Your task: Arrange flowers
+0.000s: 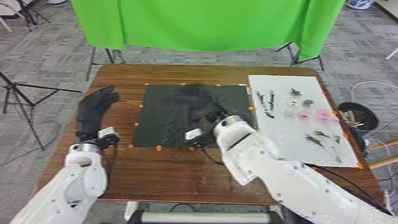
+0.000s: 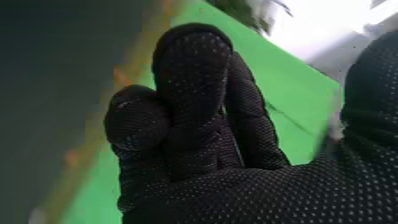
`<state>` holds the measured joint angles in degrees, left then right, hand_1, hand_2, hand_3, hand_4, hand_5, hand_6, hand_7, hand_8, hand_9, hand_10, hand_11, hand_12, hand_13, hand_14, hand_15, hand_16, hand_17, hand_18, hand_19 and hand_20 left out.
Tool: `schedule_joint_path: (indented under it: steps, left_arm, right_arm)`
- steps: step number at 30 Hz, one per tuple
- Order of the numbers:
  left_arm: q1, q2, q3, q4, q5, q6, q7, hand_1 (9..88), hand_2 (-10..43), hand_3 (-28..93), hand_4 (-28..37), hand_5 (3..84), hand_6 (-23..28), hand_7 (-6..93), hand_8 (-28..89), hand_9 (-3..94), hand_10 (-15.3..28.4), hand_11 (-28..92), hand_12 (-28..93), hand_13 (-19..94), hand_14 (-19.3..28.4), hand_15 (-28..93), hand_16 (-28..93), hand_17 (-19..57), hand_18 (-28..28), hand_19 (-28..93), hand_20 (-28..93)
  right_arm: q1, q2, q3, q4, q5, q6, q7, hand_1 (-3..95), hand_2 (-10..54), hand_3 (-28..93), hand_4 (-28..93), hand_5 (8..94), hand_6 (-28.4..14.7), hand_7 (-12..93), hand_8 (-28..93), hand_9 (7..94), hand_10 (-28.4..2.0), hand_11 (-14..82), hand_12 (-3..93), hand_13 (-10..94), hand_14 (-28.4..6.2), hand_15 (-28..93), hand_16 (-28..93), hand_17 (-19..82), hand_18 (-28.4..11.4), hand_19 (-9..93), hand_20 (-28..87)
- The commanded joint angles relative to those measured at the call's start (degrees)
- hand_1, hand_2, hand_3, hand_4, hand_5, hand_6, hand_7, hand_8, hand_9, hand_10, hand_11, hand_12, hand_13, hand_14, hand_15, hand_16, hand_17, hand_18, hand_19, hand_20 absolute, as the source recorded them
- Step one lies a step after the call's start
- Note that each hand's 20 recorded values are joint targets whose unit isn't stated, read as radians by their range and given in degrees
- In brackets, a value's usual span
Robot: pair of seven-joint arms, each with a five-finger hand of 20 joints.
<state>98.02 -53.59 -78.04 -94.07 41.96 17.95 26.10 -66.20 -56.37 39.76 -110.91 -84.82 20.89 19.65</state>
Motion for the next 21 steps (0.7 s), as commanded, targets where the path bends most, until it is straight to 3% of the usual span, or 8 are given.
schedule_joint_path:
  steps: [1,4,8,14,21]
  left_arm:
    - [4.0,1.15,-2.97,-2.15,-0.35,0.87,0.16,22.1,3.8,74,-28.3,52.3,1.8,20.1,-7,50.1,13.2,24,18,39,16.1,22,3,9.0,13.2,14,20]
    - [6.0,1.28,-4.58,-3.09,-0.65,1.15,0.42,22.1,3.8,74,-28.3,52.3,1.8,20.2,-7,50.1,13.2,24,18,39,16.1,22,3,9.1,13.2,14,20]
    - [7.7,1.11,-5.72,-3.7,-1.23,1.7,0.71,22.1,3.8,74,-28.3,52.3,1.7,20.2,-7,50.2,13.2,24,18,39,16.1,22,3,9.1,13.2,14,20]
    - [8.4,0.8,-6.51,-3.75,-0.92,1.4,0.22,22.1,3.9,74,-28.3,52.2,1.7,20.2,-7,50.3,13.2,24,18,39,16.2,22,3,9.1,13.2,14,20]
    - [9.2,0.55,-7.07,-4.19,-0.78,1.5,0.04,22.1,3.8,74,-28.3,52.3,1.7,20.1,-7,50.3,13.3,24,18,40,16.3,22,3,9.1,13.3,14,20]
  right_arm:
    - [-10.4,15.8,19.6,-4.5,-7.3,2.1,-0.4,23.3,-8.5,66,-7,51.6,-2.1,14,-6,61.9,-18.5,8.3,15.0,89,-7.7,50,27,64,-13.2,93,29]
    - [-17.9,19.9,28.4,-5.6,-13.4,2.2,1.2,24.1,-9.4,63,-8,52.2,-2.4,14,-6,64.0,-18.5,8.6,16.1,89,-7.5,51,27,64,-13.5,93,30]
    - [-28.8,23.2,39.2,-5.7,-21.1,1.9,4.4,23.9,-9.5,61,-10,54.3,-3.7,14,-6,66.0,-18.1,9.1,16.5,89,-7.2,51,27,64,-13.4,93,31]
    - [-44.1,23.7,53.5,-7.2,-27.9,-3.9,9.4,23.9,-9.5,59,-16,57.9,-5.1,14,-6,69.9,-17.7,9.7,16.8,90,-6.9,51,27,64,-13.2,93,32]
    - [-53.3,20.7,60.6,-9.1,-29.4,-9.8,14.0,28.1,-9.5,59,-19,63.9,-5.2,15,-7,80.4,-16.2,14.5,17.9,91,-6.0,51,28,65,-12.0,93,35]
